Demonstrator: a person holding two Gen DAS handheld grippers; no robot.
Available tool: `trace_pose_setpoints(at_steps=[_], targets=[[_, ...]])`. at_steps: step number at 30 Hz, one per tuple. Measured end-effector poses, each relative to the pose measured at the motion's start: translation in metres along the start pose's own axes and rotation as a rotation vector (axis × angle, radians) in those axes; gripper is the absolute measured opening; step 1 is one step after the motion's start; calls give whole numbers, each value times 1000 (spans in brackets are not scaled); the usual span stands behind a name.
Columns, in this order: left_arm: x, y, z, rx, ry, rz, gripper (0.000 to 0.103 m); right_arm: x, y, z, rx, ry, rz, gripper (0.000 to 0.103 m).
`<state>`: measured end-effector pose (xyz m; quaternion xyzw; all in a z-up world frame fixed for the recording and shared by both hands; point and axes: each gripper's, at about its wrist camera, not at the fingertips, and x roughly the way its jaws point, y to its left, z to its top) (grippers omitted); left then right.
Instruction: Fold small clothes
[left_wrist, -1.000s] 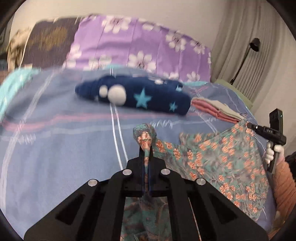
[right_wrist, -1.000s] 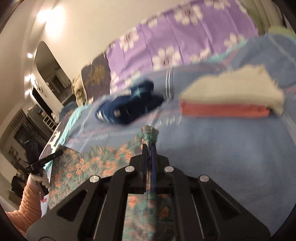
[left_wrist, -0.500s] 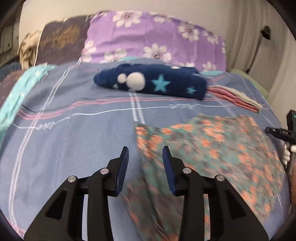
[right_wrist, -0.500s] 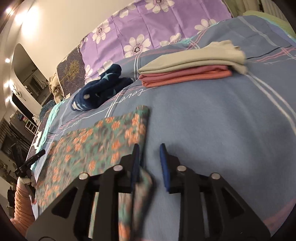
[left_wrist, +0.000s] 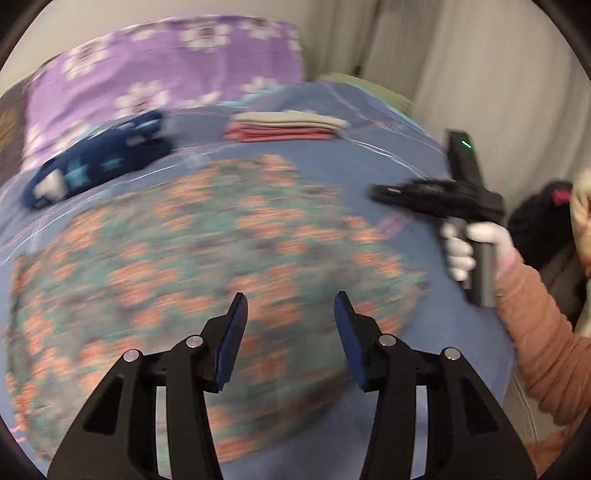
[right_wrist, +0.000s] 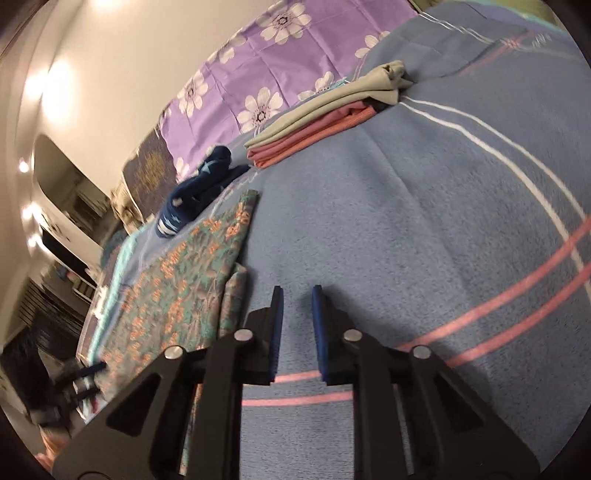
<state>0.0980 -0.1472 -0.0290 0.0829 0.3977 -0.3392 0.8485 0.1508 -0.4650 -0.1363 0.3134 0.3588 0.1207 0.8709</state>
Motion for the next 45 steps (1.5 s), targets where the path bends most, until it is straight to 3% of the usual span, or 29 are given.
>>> trace_pose_setpoints(at_steps=[4, 6, 8, 13, 16, 18, 23, 27, 29, 31, 33, 35, 37, 40, 42, 45], targets=[[29, -71, 14, 100, 18, 13, 53, -2, 0, 0, 4, -10, 20, 18], [45, -102, 16, 167, 34, 67, 62, -3, -1, 0, 7, -12, 50, 21], [62, -123, 17, 214, 48, 139, 62, -6, -5, 0, 15, -13, 80, 22], [86, -126, 19, 246, 58, 295, 59, -8, -11, 1, 47, -5, 130, 23], [72, -90, 24, 92, 58, 276, 40, -7, -8, 0, 30, 8, 133, 27], [59, -68, 25, -6, 48, 270, 33, -6, -2, 0, 0, 19, 124, 30], [54, -41, 19, -131, 81, 161, 32, -4, 8, -4, -57, 41, 119, 37], [58, -55, 13, -131, 86, 98, 34, -2, 10, -5, -66, 49, 114, 37], [59, -74, 20, -89, 58, 87, 47, -3, 10, -6, -61, 50, 115, 37], [65, -98, 24, -4, 52, 120, 56, -2, 11, -6, -62, 51, 112, 37], [78, -122, 24, 118, 58, 183, 56, -1, 12, -6, -66, 50, 110, 37], [88, -127, 22, 167, 67, 258, 51, -1, 13, -6, -65, 49, 111, 37], [86, -111, 21, 101, 84, 223, 19, -1, 13, -6, -62, 48, 116, 37], [69, -77, 18, -25, 76, 209, 13, 0, 13, -6, -63, 52, 115, 37], [64, -66, 17, -44, 77, 212, 12, 0, 16, -6, -71, 56, 106, 37], [65, -58, 12, -80, 99, 151, 12, 6, 26, -6, -83, 92, 108, 38]])
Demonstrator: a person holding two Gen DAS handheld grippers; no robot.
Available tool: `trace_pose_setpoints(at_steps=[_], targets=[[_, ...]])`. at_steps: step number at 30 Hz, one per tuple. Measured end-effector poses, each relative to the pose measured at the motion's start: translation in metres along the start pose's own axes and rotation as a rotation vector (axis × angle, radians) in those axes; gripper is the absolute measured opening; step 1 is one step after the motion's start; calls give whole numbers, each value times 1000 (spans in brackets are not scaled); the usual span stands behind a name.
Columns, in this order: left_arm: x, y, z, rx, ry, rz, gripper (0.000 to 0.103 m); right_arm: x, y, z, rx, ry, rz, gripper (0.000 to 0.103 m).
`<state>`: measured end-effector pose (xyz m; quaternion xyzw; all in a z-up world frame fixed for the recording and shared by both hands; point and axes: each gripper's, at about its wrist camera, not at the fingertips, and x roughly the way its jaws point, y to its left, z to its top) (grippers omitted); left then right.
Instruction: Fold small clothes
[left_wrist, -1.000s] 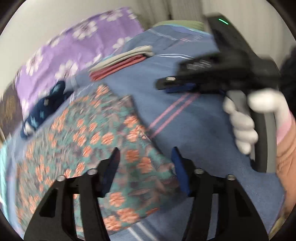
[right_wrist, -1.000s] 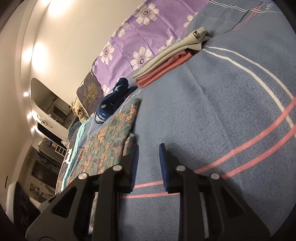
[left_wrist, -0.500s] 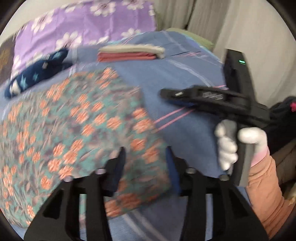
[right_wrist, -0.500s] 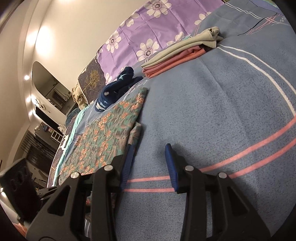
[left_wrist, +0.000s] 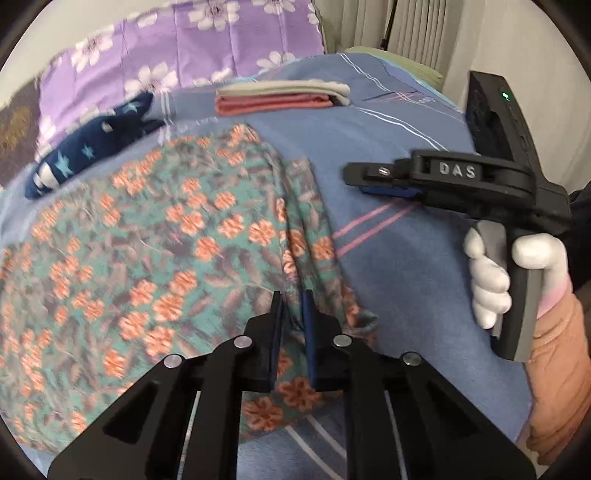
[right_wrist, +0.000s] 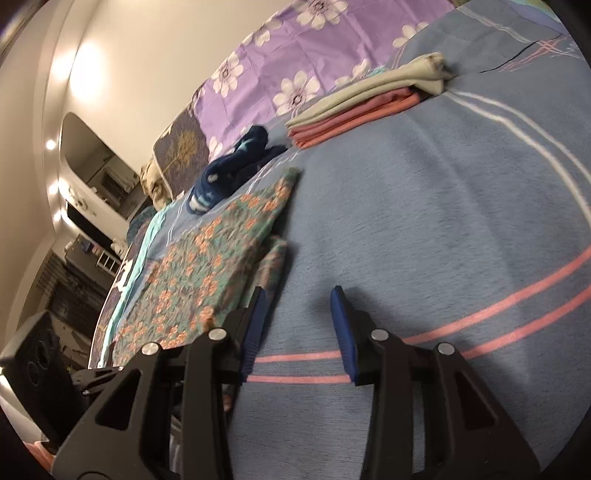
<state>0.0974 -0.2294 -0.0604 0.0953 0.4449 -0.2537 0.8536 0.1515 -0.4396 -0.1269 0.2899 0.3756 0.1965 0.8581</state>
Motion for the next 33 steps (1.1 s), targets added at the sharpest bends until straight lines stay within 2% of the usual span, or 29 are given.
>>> trace_pose_setpoints(at_steps=[2, 5, 9, 11, 12, 14, 15, 17, 19, 20, 23, 26, 27, 28, 29, 31, 33], targets=[[1, -3, -3, 9, 6, -20, 12, 10, 4, 2, 32, 56, 50, 38], [4, -7, -2, 15, 14, -39, 13, 25, 10, 7, 38, 130, 26, 39], [7, -6, 2, -15, 25, -92, 15, 45, 12, 20, 73, 188, 56, 42], [8, -7, 4, -24, 28, -120, 15, 57, 16, 26, 83, 208, 56, 30], [9, -8, 5, -22, 28, -130, 15, 58, 16, 28, 85, 204, 48, 2], [10, -12, 6, 7, 26, -137, 15, 55, 18, 34, 103, 164, 39, 3], [10, -14, 5, 22, 21, -141, 12, 48, 20, 38, 106, 117, 65, 2], [13, -19, 5, 38, 29, -191, 8, 40, 18, 43, 98, 70, 78, 2], [17, -26, 4, 49, 40, -214, 8, 46, 10, 41, 59, 61, 4, 2], [19, -33, 3, 81, 36, -192, 8, 55, 3, 37, 50, 71, -33, 2], [20, -39, 1, 107, 27, -180, 8, 58, -11, 36, 97, 77, 32, 2], [21, -37, 4, 89, 31, -197, 8, 57, -1, 31, 36, 61, -14, 2], [22, -37, 4, 92, 30, -199, 9, 53, 3, 32, 26, 51, -27, 4], [22, -37, 4, 98, 28, -198, 11, 46, 8, 32, 11, 25, -40, 10], [23, -37, 4, 104, 25, -200, 13, 39, 14, 32, -10, 1, -51, 10], [23, -39, 2, 112, 26, -203, 20, 23, 30, 33, -67, -38, 15, 10], [24, -44, 0, 123, 32, -201, 25, 21, 38, 30, -81, -14, 144, 10]])
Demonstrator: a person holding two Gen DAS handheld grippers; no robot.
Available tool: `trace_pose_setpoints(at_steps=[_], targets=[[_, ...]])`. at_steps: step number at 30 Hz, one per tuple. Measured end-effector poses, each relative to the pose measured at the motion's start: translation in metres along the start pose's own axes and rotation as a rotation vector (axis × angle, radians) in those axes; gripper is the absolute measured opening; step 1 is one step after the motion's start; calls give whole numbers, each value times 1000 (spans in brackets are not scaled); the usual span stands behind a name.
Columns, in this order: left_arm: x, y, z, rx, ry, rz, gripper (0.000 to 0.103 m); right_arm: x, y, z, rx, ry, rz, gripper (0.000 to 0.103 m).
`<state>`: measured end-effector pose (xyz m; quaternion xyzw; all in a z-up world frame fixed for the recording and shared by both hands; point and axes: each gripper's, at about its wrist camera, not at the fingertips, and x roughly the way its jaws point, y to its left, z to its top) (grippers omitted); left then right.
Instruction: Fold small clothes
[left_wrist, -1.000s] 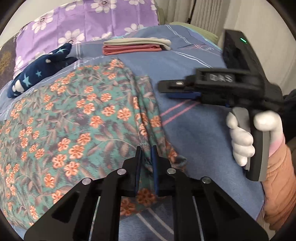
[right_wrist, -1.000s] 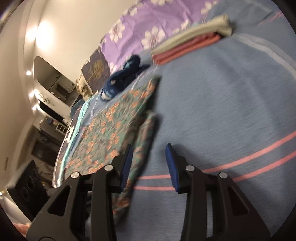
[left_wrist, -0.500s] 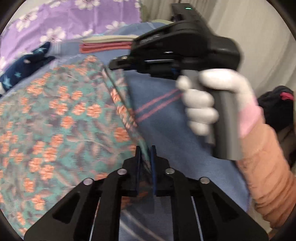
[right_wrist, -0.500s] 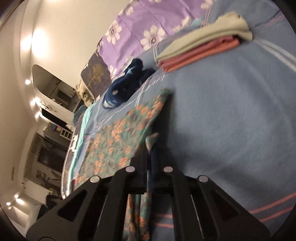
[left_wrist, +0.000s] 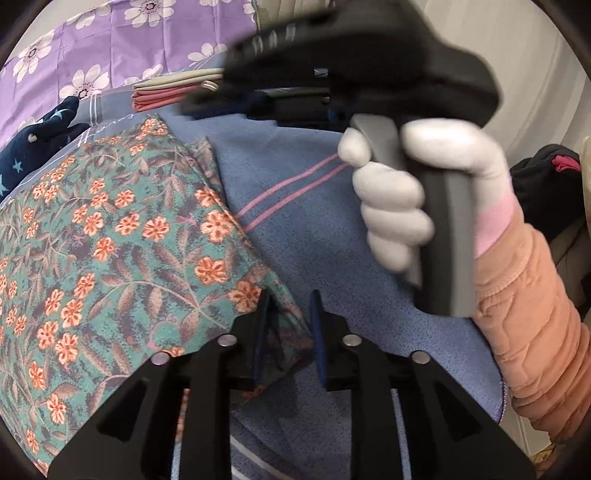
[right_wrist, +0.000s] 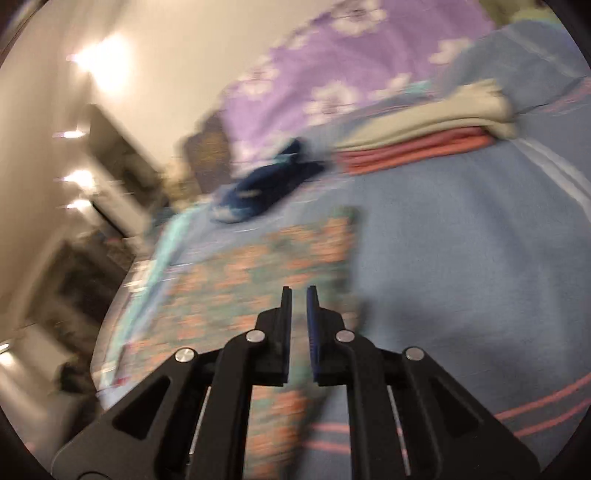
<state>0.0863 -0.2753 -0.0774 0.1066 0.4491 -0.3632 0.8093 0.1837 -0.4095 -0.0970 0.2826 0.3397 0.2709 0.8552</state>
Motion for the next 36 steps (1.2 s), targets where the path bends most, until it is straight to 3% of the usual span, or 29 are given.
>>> trace_pose_setpoints(at_steps=[1, 2, 3, 4, 6, 8, 9, 13, 16, 23, 24, 25, 27, 31, 36], targets=[[0, -3, -1, 8, 1, 1, 27, 7, 2, -3, -3, 45, 59, 10], [0, -4, -1, 13, 0, 1, 29, 17, 1, -7, -10, 86, 41, 11], [-1, -6, -2, 17, -2, 3, 30, 28, -3, -11, -20, 120, -37, 9], [-2, -7, -3, 17, -8, 5, 30, 43, -14, -17, -25, 157, -200, 0], [-9, -9, -10, -2, -16, -6, 30, 42, -26, -14, 47, 140, -181, 0], [-17, -6, -16, -19, -25, -26, 30, 34, -22, -11, 1, 73, -298, 0], [-23, -5, -19, -18, -29, -34, 30, 34, -23, -12, 1, 71, -310, 0], [-53, 6, -40, -17, -63, -21, 32, 37, -28, -11, 20, 77, -287, 0], [-92, 33, -64, -80, -121, 31, 34, 34, -31, -10, 22, 75, -285, 0], [-198, 147, -155, -361, -258, 328, 34, 24, -12, -16, -25, 71, -341, 0], [-209, 167, -166, -404, -267, 366, 34, 21, -6, -17, -46, 68, -372, 4], [-220, 181, -181, -443, -270, 400, 34, 18, 5, -18, -72, 59, -430, 19], [-235, 211, -209, -513, -252, 458, 33, 13, 24, -20, -107, 35, -480, 25], [-246, 243, -239, -579, -230, 501, 32, 16, 91, -27, -229, 19, -435, 25], [-249, 267, -251, -624, -270, 478, 32, 77, 218, -79, -572, 114, -317, 35]])
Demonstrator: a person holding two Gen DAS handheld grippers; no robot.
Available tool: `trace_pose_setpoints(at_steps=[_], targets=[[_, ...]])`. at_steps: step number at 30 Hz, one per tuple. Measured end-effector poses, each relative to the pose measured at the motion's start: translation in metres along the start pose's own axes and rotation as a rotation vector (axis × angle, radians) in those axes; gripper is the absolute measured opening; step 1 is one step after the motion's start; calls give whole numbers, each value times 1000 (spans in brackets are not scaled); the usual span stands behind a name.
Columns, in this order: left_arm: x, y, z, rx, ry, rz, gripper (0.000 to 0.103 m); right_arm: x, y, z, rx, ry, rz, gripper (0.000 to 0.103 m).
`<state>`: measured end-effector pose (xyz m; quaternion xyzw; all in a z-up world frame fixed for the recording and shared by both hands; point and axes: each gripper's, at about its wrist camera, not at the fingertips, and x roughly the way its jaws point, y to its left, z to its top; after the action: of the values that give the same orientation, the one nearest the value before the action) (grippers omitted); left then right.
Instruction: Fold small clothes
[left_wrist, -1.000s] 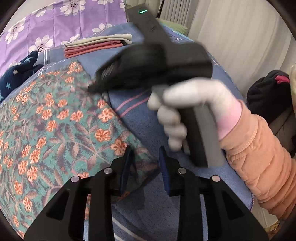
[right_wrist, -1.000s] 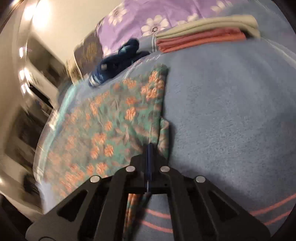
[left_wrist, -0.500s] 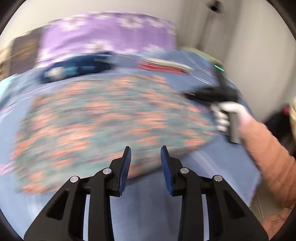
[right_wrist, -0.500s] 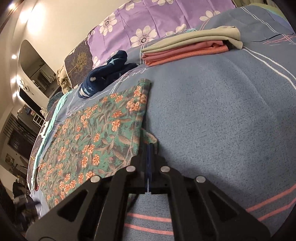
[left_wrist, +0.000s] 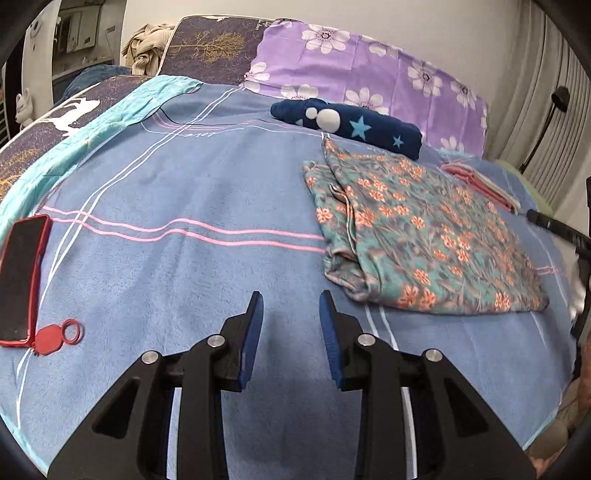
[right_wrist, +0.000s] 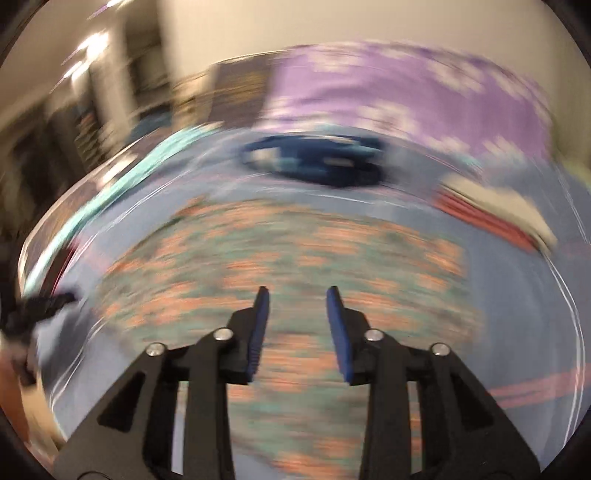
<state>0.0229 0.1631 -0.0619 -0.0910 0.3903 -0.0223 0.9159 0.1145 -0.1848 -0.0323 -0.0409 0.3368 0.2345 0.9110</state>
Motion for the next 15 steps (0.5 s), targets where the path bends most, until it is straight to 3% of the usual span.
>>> trace_pose_setpoints(at_steps=[3, 5, 9, 11, 15], targets=[[2, 4, -2, 12, -5, -23, 32, 22, 104, -7, -276, 6, 87, 37], [1, 10, -4, 3, -13, -36, 33, 36, 153, -19, -415, 7, 109, 38], [-4, 19, -8, -28, -33, -114, 32, 56, 229, -47, -699, -43, 59, 39], [-8, 7, -7, 39, -38, -210, 32, 61, 242, -51, -737, -48, 70, 39], [-6, -21, -1, 193, -45, -287, 25, 65, 229, -43, -648, 1, 77, 39]])
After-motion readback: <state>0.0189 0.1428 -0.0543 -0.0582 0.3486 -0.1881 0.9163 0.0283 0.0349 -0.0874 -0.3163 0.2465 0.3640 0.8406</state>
